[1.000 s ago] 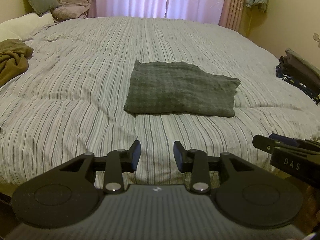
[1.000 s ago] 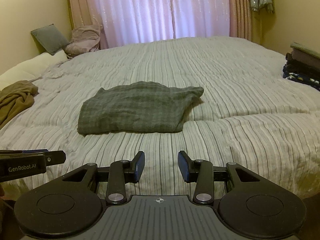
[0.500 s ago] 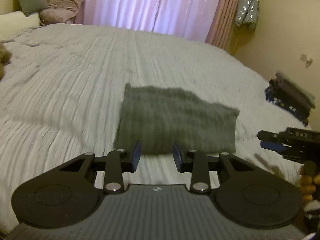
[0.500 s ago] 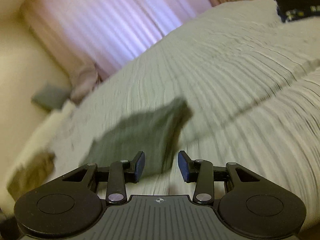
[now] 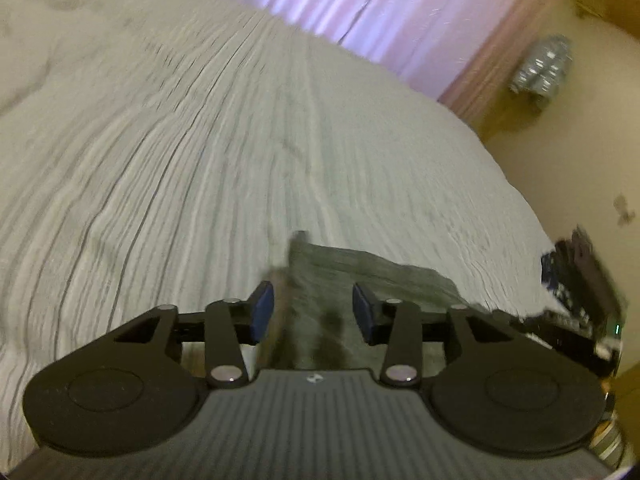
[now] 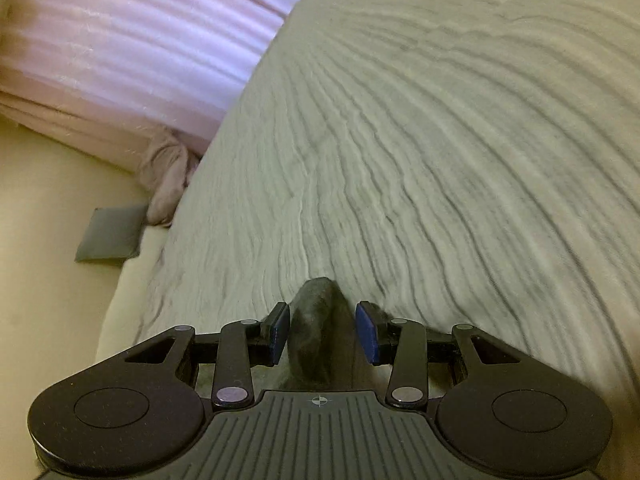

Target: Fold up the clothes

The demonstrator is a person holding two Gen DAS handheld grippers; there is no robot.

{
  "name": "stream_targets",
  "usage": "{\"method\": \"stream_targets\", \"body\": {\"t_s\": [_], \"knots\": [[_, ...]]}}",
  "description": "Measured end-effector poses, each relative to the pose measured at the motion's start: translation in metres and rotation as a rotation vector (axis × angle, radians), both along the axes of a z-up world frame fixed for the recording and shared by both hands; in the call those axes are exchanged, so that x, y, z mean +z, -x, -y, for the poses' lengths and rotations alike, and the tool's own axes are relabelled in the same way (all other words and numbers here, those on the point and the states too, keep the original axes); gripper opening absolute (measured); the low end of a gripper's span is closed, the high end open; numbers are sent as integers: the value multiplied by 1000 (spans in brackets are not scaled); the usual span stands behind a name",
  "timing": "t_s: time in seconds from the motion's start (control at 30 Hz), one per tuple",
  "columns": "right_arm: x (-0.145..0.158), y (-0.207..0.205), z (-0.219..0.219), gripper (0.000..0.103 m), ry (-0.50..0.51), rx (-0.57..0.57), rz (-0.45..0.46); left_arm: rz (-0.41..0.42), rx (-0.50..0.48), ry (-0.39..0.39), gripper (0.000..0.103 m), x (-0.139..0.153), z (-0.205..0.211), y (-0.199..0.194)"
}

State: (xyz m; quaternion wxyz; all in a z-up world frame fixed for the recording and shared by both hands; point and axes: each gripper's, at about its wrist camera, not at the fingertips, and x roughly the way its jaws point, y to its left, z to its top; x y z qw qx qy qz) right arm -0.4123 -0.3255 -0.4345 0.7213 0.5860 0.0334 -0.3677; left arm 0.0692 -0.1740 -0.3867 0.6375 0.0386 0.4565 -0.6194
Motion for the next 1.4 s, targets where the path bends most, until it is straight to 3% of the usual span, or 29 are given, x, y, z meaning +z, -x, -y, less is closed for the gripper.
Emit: {"method": "stream_targets", "body": {"t_s": [0.13, 0.17, 0.2, 0.23, 0.47, 0.53, 0.67, 0.7, 0.73, 0.8, 0.9, 0.97, 1.03, 1.07, 1.17, 1.27, 1.33, 1.4], "knots": [[4, -3, 3, 40, 44, 59, 7, -157, -9, -34, 34, -26, 17, -17], [7, -4, 1, 28, 65, 72, -6, -183, -17, -14, 23, -28, 17, -18], [10, -5, 0, 6, 87, 84, -20, -207, -28, 15, 4, -30, 17, -19], [13, -6, -3, 5, 120, 86, -35, -215, -37, 44, 3, -29, 16, -20], [33, -7, -37, 2, 349, 45, -112, -96, -91, 262, 2, -9, 3, -14], [36, -8, -46, 2, 395, 32, -137, -39, -92, 216, 3, -15, 10, -8], [18, -32, -41, 3, 288, 61, -296, 60, -100, 102, 10, -30, 21, 4], [16, -36, -42, 5, 271, 65, -325, 74, -91, 107, 14, -28, 18, 5], [17, -36, -44, 15, 272, 56, -339, 85, -75, 112, 16, -25, 15, 4], [30, -37, -57, 76, 316, -6, -411, 105, -23, 118, 17, -15, 7, -2], [58, -43, -87, 78, 452, -65, -555, 165, 38, 129, 17, 6, -15, -1], [72, -59, -105, 77, 500, -22, -609, 195, 8, 155, 17, 20, -28, 12], [81, -81, -122, 66, 555, 55, -636, 230, -65, 174, 13, 30, -34, 33], [82, -95, -129, 54, 584, 106, -647, 247, -103, 186, 10, 31, -34, 44], [74, -137, -144, 51, 640, 210, -668, 305, -198, 199, 8, 27, -23, 77], [55, -171, -139, 51, 645, 241, -708, 337, -243, 161, 8, 7, 0, 96], [36, -180, -120, 51, 602, 240, -766, 386, -252, 125, 8, -12, 17, 101], [16, -178, -106, 51, 553, 236, -764, 398, -255, 125, 6, -26, 22, 100]]}}
